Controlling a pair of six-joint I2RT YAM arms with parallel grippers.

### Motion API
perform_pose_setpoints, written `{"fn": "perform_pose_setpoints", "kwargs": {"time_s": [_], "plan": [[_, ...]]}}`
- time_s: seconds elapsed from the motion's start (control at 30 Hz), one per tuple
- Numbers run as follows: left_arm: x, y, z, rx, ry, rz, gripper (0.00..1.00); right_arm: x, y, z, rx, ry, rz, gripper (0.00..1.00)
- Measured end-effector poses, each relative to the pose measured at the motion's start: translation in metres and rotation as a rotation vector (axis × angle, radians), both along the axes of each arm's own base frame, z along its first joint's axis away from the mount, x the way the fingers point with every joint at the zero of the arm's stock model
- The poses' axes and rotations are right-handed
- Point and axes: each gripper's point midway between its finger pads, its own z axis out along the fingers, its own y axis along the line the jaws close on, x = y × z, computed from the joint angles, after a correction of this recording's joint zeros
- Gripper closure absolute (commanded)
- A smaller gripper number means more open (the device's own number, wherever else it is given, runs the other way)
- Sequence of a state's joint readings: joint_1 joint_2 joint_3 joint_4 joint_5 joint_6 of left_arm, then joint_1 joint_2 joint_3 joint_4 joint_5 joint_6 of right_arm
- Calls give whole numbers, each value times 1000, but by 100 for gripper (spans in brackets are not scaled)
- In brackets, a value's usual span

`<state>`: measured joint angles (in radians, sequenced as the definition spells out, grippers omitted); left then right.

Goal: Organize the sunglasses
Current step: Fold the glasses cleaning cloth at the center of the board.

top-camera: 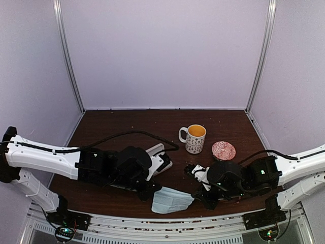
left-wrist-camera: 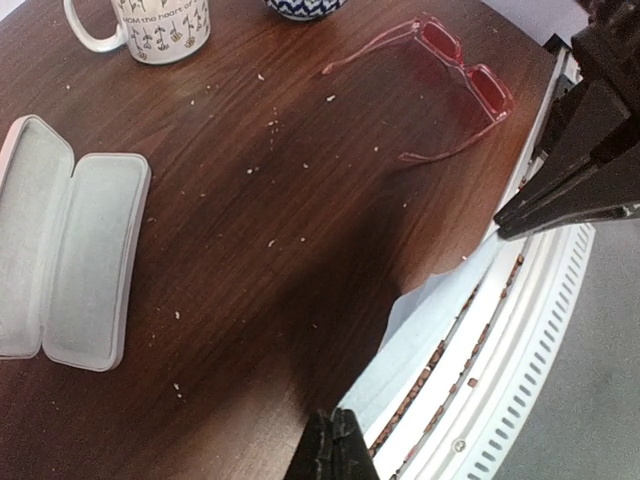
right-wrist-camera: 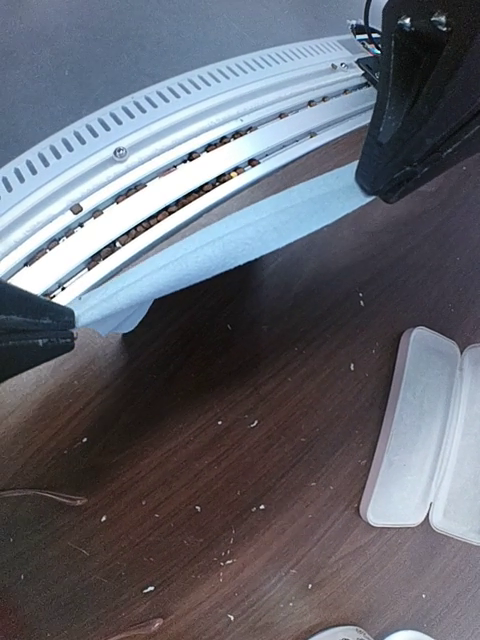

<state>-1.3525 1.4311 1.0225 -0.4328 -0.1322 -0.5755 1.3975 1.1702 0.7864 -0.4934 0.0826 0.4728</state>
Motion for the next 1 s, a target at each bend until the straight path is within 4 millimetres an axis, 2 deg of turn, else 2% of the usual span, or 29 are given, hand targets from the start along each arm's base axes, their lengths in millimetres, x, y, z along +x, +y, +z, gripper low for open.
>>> {"fn": "perform_pose_setpoints", "kwargs": {"time_s": [0.23,0.47,0.6,0.77,1.0], "plan": [[-4,2,15,-35,-13,15,100,-3,1,5,15,-4,-18,100],[1,5,-1,20,-24,37,100,1,2,10,7,-18,-31,100],[3,5,-4,28,-27,44,100,4,0,9,3,-19,-43,100],[18,5,-10,33,-23,75,100,19,-3,6,-6,-18,-89,100],[47,3,-23,44,-22,98,100,51,-6,-5,-30,-24,-163,100]]}}
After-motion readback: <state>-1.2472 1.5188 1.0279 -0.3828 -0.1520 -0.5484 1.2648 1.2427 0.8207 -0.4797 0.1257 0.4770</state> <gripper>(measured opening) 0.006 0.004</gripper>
